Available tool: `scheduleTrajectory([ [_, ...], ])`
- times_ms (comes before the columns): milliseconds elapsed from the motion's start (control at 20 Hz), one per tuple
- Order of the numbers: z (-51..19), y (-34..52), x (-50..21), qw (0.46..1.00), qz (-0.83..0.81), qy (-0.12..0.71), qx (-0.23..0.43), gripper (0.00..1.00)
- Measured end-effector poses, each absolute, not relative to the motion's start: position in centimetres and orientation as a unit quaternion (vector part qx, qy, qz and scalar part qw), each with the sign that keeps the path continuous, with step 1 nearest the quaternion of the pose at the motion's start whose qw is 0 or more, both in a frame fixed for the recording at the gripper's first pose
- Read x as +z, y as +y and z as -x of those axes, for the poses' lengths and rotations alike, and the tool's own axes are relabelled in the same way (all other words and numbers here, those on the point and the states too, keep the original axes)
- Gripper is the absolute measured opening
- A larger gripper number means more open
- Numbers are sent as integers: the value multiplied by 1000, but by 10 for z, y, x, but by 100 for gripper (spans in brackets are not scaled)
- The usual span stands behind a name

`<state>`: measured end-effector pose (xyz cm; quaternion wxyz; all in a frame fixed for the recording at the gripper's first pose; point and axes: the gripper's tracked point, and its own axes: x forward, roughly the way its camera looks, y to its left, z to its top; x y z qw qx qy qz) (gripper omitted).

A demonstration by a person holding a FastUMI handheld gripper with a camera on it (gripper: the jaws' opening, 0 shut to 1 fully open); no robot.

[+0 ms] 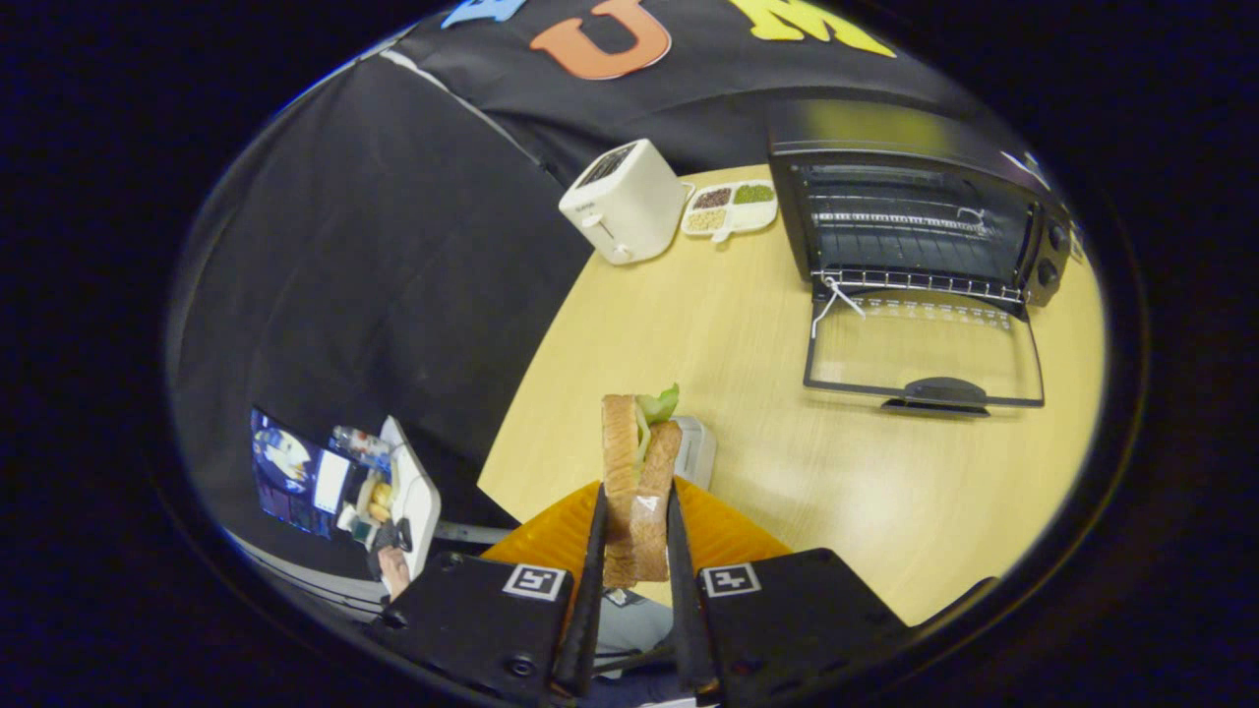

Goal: Open the toaster oven, put the food inside, and close the toaster oven door.

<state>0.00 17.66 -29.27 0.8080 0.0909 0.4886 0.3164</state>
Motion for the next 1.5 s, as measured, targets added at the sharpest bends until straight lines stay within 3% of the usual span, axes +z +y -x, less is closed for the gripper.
scheduleTrajectory([
  [300, -51, 136, -268, 797, -268, 424, 337, 37],
  [600, -111, 78, -270, 778, -409, 365, 305, 36],
  [850, -165, 37, -261, 776, -499, 262, 284, 36],
  [1250, -258, 6, -286, 786, -559, 175, 197, 36],
  [1500, -277, 42, -290, 810, -527, 164, 196, 36],
])
